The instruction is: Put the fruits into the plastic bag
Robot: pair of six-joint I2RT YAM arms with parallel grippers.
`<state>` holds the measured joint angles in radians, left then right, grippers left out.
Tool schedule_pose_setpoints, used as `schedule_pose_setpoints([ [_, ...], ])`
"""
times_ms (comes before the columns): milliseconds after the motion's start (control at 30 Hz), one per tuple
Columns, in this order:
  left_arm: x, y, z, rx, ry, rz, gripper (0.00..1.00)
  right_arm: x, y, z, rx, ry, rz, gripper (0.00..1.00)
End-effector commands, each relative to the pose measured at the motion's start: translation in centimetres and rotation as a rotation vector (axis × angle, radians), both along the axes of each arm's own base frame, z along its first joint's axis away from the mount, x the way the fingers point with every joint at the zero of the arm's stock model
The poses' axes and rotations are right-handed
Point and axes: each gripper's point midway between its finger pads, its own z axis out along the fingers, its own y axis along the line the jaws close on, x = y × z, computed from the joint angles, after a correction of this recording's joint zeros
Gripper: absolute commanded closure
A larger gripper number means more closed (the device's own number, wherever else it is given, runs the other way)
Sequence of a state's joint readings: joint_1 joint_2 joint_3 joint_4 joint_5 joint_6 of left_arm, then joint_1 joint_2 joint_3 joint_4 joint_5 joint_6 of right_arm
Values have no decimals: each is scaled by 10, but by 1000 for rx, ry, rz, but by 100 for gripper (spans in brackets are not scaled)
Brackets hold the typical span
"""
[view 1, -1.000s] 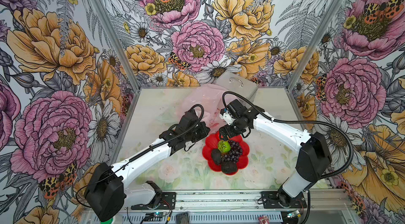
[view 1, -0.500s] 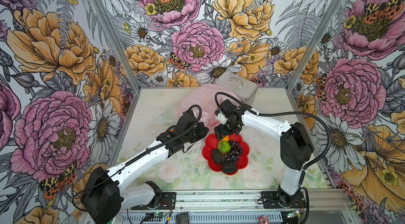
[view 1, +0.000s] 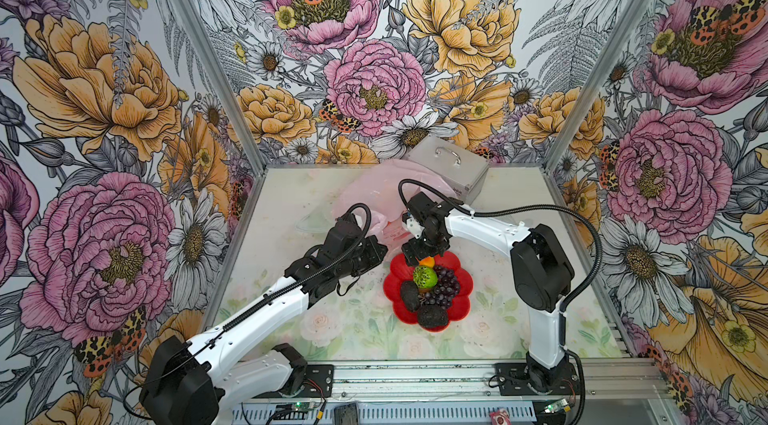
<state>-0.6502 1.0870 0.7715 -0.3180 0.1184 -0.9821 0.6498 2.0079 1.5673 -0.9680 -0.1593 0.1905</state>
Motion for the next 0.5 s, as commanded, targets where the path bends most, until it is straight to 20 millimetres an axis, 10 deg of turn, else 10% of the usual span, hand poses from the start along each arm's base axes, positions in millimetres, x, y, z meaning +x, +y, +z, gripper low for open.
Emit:
schedule_pose_setpoints([
  [0, 2, 8, 0, 4, -3, 33, 100, 11, 2, -6, -27, -28, 11, 12],
  [467, 1, 10, 0, 6, 2, 35, 100, 22, -5, -15, -87, -61, -6, 30],
])
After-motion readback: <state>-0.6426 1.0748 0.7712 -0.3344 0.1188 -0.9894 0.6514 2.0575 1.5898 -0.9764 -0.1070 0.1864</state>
